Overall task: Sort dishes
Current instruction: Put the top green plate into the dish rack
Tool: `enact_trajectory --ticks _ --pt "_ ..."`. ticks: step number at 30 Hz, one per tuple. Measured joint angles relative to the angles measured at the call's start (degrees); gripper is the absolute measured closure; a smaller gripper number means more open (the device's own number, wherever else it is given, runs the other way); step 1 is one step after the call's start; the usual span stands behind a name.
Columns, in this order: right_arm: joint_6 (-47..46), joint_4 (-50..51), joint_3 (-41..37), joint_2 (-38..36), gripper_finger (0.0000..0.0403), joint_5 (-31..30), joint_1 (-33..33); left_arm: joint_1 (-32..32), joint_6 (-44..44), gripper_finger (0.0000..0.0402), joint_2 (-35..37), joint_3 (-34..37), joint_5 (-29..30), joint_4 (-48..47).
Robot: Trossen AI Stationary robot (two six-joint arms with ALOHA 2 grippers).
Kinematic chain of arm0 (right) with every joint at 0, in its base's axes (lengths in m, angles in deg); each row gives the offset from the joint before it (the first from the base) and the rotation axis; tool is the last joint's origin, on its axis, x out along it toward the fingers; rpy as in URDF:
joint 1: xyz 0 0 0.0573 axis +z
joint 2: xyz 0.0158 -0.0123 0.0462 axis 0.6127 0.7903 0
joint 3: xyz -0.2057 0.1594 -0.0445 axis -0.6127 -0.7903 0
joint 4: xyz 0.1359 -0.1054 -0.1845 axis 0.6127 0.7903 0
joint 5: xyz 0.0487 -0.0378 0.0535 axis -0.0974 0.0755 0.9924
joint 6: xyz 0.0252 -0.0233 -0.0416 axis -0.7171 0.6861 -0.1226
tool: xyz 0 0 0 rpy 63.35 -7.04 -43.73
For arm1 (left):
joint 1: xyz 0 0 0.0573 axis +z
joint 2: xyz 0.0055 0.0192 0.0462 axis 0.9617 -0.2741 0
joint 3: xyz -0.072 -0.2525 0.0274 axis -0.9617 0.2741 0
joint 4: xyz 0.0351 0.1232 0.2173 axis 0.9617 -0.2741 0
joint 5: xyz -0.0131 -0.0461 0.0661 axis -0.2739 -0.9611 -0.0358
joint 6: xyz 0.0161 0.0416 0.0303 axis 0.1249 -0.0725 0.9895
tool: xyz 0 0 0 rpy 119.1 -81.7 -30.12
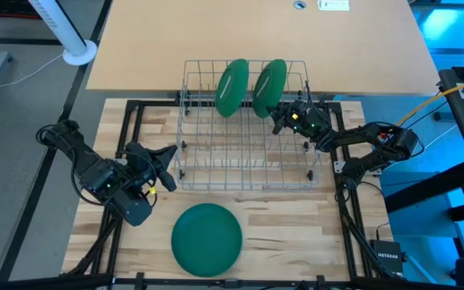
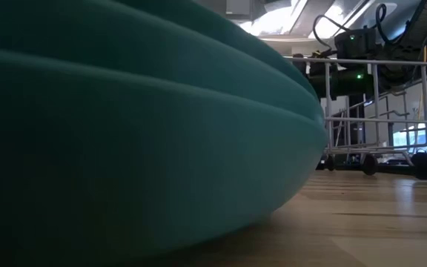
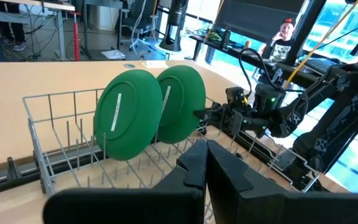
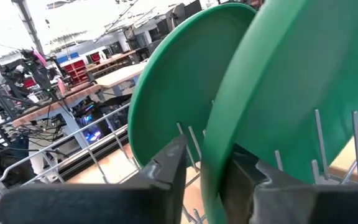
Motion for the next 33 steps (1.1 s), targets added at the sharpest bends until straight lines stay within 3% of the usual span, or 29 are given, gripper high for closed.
enact_trajectory --ticks 10,22,33 --pt "-0.79 0.06 -0.02 0.00 0.0251 2.79 -0.14 0.00 0.00 0.0401 0.00 0.00 -0.02 0.02" --pt "-0.58 0.66 -0.01 -0.22 0.0248 19.02 -6.47 0.05 0.00 0.0401 0.00 0.00 -0.04 0.02" --pt "1.18 11.28 -0.07 -0.27 0.0248 16.57 -7.88 0.31 0.00 0.0401 0.00 0.00 -0.04 0.00"
